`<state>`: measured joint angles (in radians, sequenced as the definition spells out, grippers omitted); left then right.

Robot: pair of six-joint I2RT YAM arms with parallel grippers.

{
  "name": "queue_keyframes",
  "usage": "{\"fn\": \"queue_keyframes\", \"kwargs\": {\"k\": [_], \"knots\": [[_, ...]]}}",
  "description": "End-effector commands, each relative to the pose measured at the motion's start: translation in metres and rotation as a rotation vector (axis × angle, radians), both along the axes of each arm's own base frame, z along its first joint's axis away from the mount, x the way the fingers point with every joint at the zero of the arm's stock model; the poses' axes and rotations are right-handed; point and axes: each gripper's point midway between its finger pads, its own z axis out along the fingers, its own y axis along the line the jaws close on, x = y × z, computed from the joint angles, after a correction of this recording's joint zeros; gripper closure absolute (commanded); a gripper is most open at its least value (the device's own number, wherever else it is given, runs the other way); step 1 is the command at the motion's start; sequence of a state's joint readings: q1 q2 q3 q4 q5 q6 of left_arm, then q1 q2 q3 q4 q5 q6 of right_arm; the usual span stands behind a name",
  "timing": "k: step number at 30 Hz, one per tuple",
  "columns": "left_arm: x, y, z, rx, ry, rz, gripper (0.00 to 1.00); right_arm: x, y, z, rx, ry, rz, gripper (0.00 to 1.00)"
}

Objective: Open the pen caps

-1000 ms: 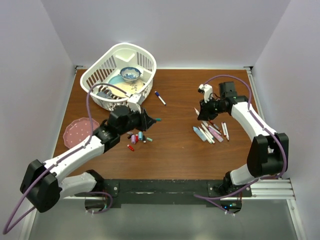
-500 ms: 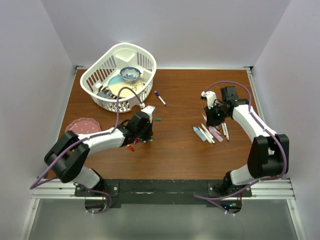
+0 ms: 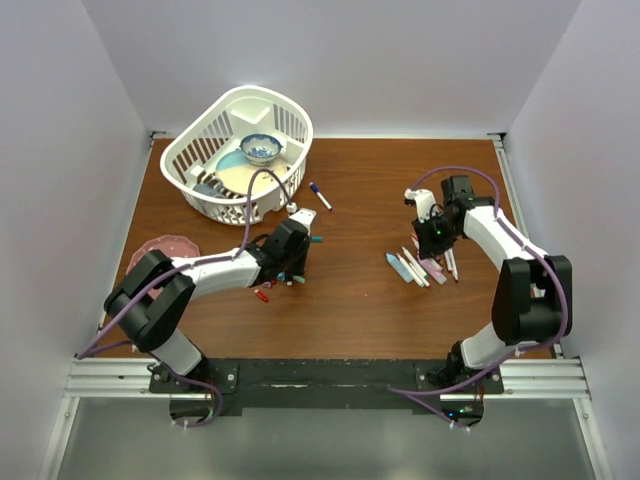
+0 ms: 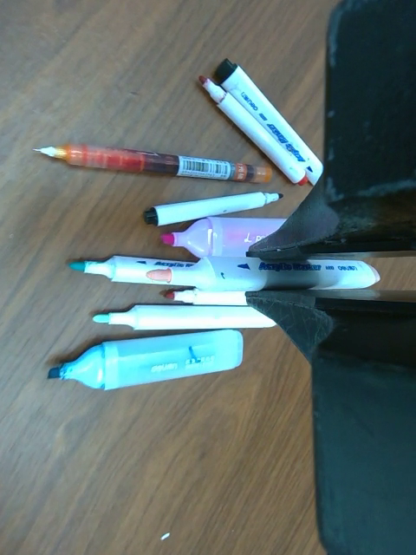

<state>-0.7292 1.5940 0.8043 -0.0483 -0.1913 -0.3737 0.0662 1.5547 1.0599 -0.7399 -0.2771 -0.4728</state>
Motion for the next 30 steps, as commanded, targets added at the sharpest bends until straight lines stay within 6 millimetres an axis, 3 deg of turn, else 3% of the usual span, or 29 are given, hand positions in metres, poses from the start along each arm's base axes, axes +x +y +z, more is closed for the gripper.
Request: {"fn": "queue_keyframes", "kwargs": {"k": [1,10,15,20,23,28,30], "knots": [[0.012,-0.006,0.022,-0.012,-0.063,0.002,0.67,0.002,-0.009,-0.002,-0.034,0.017,-0.008,0.94],[0.013,-0.012,0.082,-0.103,-0.177,-0.044,0.54,-0.006,-0.009,-0.015,-0.033,0.094,0.003,0.84],[0.010,-0.011,0.141,-0.187,-0.298,-0.077,0.44,-0.009,-0.008,-0.018,-0.028,0.114,0.008,0.75],[0.001,0.002,0.202,-0.259,-0.431,-0.079,0.23,-0.009,-0.008,-0.016,-0.027,0.110,0.006,0.67],[-0.006,0.013,0.225,-0.257,-0.484,-0.088,0.17,-0.008,-0.008,-0.014,-0.024,0.106,0.007,0.66],[-0.022,0.036,0.232,-0.174,-0.523,-0.129,0.17,0.002,0.010,0.012,0.074,0.023,0.044,0.66],[-0.025,0.048,0.217,-0.101,-0.525,-0.133,0.17,0.004,0.032,0.026,0.185,-0.001,0.095,0.66]]}}
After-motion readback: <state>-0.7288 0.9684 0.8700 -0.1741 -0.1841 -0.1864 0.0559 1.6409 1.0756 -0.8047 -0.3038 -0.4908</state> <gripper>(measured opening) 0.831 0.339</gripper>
